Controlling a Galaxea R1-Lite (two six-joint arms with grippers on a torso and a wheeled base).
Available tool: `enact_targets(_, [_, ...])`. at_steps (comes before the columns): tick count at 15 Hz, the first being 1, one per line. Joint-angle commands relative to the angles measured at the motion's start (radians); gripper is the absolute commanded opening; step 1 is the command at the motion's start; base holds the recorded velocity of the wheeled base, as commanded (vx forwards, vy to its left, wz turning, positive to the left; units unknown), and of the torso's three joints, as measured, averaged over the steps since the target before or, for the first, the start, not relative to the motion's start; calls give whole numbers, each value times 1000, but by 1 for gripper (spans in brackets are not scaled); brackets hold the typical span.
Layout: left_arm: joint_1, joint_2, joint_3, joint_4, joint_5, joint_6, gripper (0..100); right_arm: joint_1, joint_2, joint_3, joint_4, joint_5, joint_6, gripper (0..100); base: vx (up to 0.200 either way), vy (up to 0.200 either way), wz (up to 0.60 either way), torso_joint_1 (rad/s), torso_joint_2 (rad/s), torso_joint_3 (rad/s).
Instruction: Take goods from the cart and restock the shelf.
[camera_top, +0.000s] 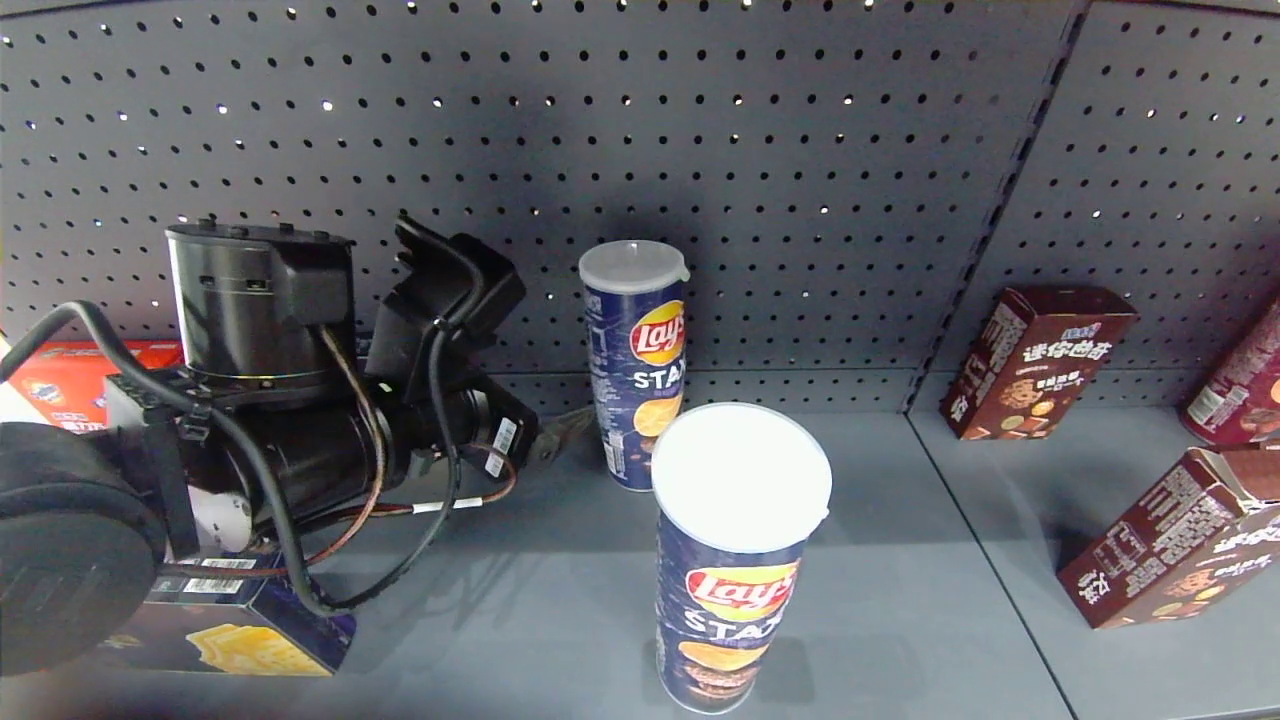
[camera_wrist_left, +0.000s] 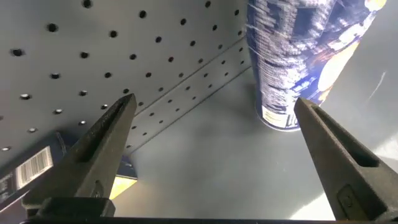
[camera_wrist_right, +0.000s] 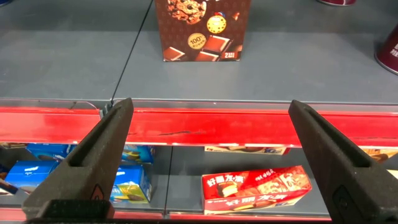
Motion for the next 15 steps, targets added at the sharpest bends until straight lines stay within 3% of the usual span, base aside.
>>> enact_targets(1, [-3, 33, -20, -1, 11, -1, 100, 0, 0, 0, 0, 1, 0, 100, 0, 0, 0, 0, 0, 0])
enact_targets(7, [-1, 89, -85, 1, 33, -1, 100, -2, 0, 0, 0, 1, 0, 100, 0, 0, 0, 0, 0, 0])
enact_targets(11, [0, 89, -74, 1, 36, -1, 100, 0, 0, 0, 0, 1, 0, 100, 0, 0, 0, 0, 0, 0])
enact_targets(15, [8, 14, -23, 2, 88, -1, 100, 0, 0, 0, 0, 1, 0, 100, 0, 0, 0, 0, 0, 0])
